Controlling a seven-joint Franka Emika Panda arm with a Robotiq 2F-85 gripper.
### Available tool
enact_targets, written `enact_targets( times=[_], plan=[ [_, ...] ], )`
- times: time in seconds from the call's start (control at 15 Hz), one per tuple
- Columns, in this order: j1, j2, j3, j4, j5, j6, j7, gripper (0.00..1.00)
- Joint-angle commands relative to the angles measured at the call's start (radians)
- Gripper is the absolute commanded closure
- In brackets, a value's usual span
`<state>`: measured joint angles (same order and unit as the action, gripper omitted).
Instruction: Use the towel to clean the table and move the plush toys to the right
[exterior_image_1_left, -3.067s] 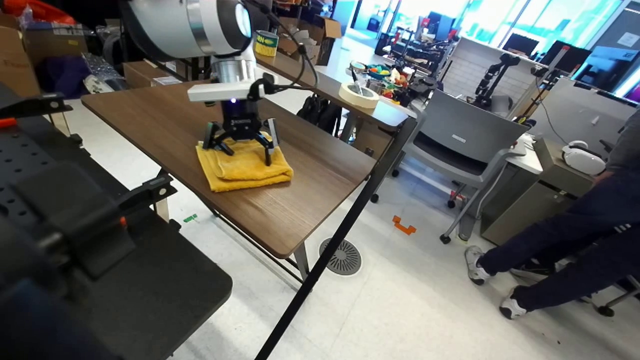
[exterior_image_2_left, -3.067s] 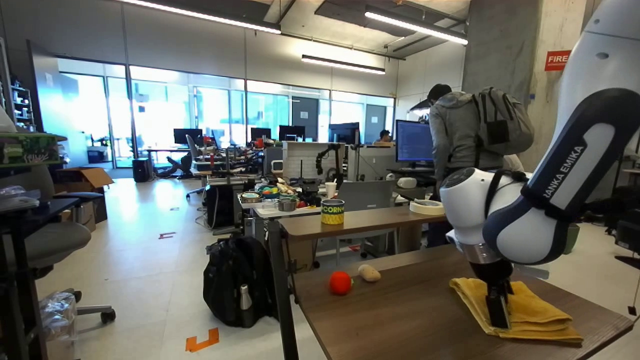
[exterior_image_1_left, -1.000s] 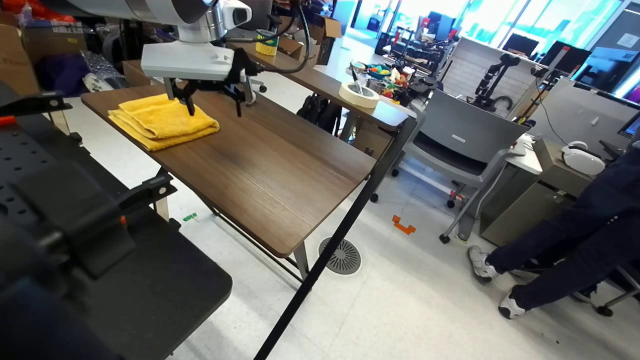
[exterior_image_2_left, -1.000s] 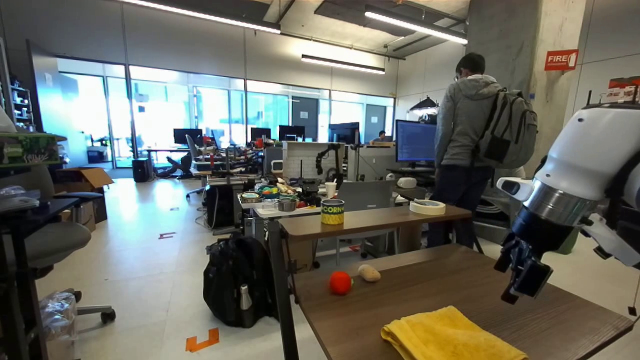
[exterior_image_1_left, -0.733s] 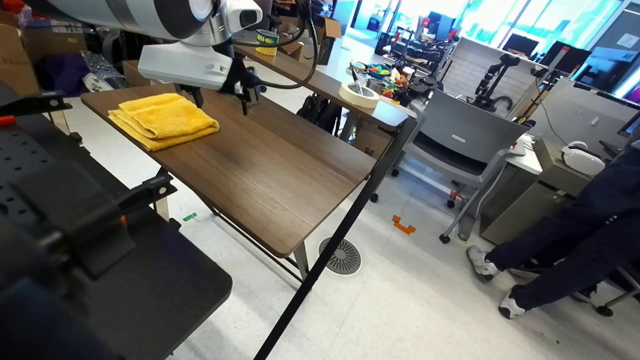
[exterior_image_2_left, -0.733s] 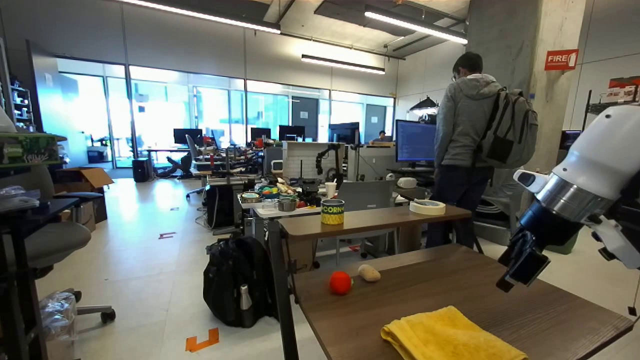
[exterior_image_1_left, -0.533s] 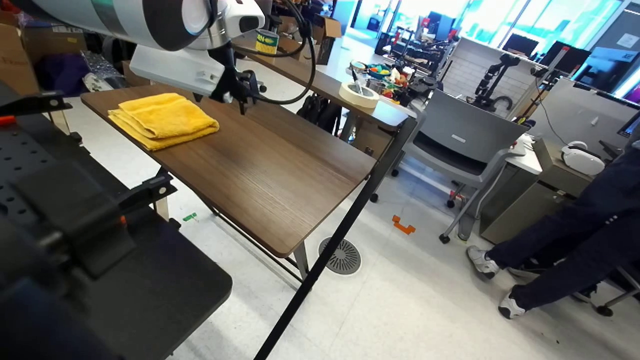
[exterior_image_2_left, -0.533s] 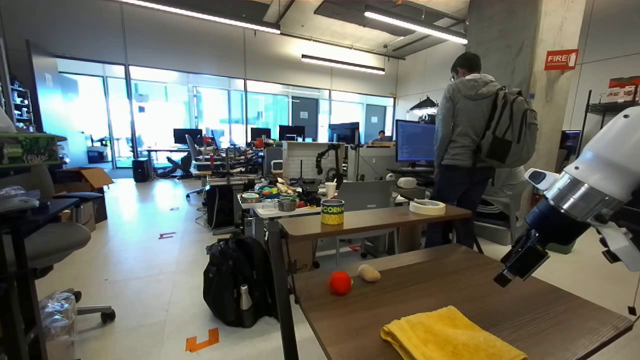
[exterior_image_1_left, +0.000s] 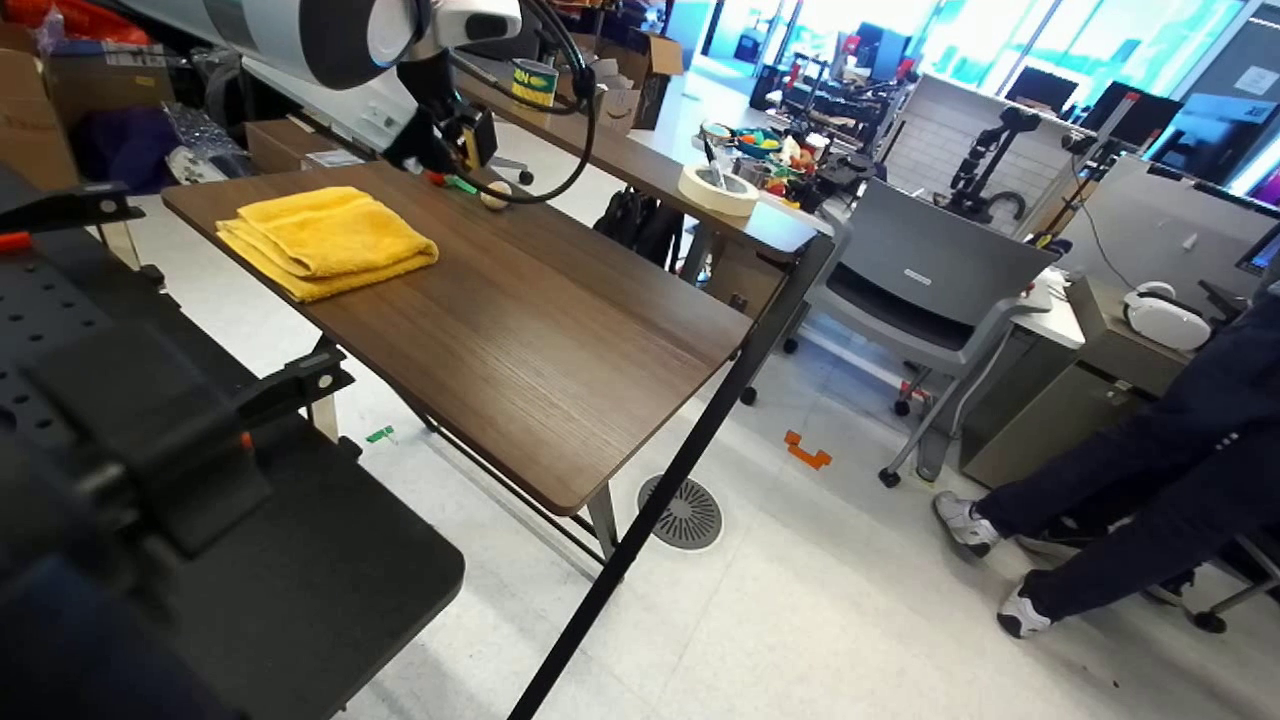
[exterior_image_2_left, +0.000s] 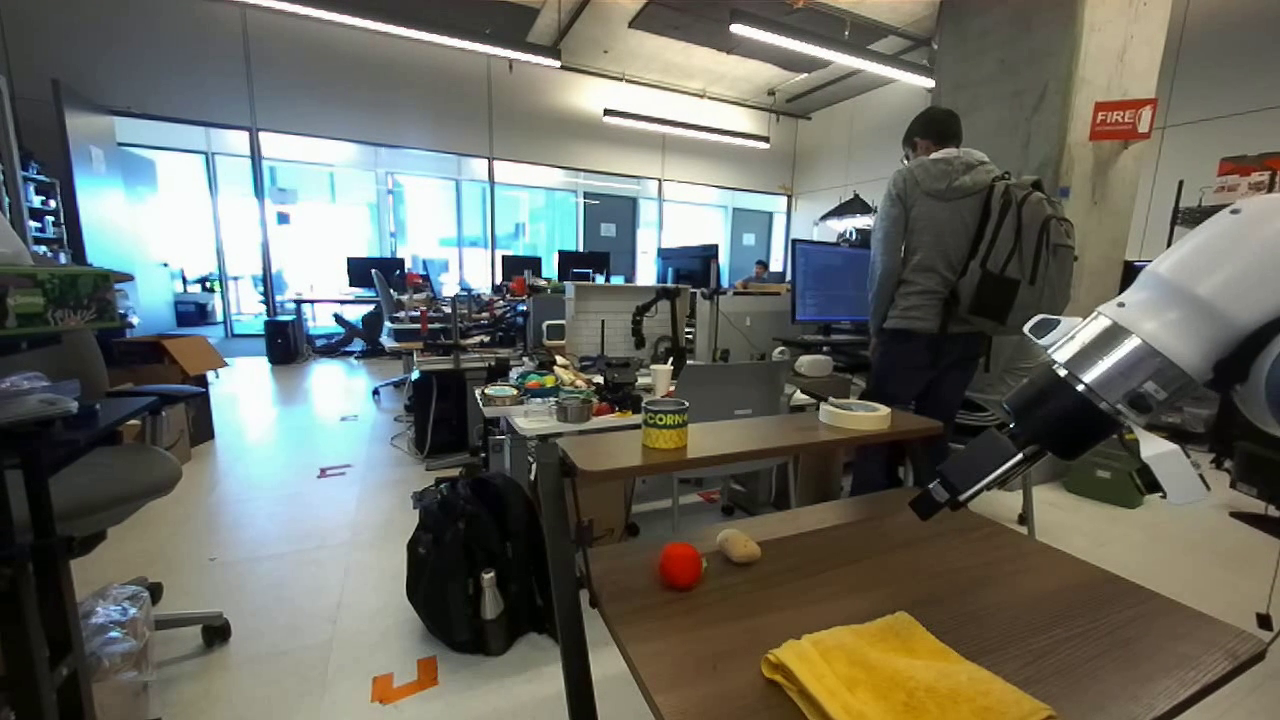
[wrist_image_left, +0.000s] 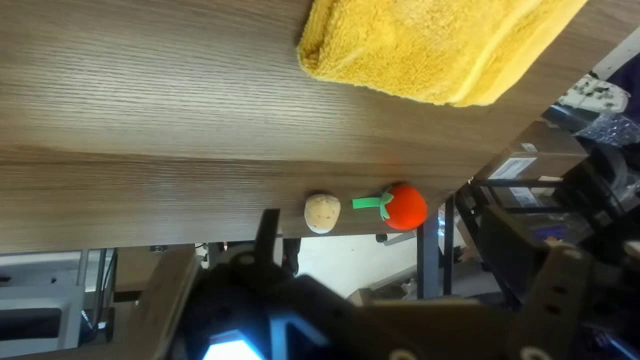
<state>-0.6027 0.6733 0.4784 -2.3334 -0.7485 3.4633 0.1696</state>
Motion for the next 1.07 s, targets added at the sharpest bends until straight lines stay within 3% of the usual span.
enact_targets(
  times=[0.0, 0.27, 0.47, 0.6, 0.67, 0.8, 1.0],
  plan=[
    [-0.006, 0.009, 0.009, 0.007, -0.003, 0.0, 0.0, 0.0],
    [-0.011, 0.02, 0.01, 0.013, -0.01, 0.0, 0.001, 0.0],
    [0.056, 0.006, -0.037, 0.033, 0.029, 0.058, -0.015, 0.0],
    [0.032, 0.027, 0.02, 0.066, 0.031, 0.04, 0.023, 0.0],
    [-0.005, 0.054, 0.086, 0.102, 0.016, -0.017, 0.057, 0.0],
    [0.009, 0.094, 0.137, 0.191, 0.033, -0.079, 0.096, 0.0],
    [0.087, 0.179, 0.138, 0.36, 0.084, -0.106, 0.114, 0.0]
  ],
)
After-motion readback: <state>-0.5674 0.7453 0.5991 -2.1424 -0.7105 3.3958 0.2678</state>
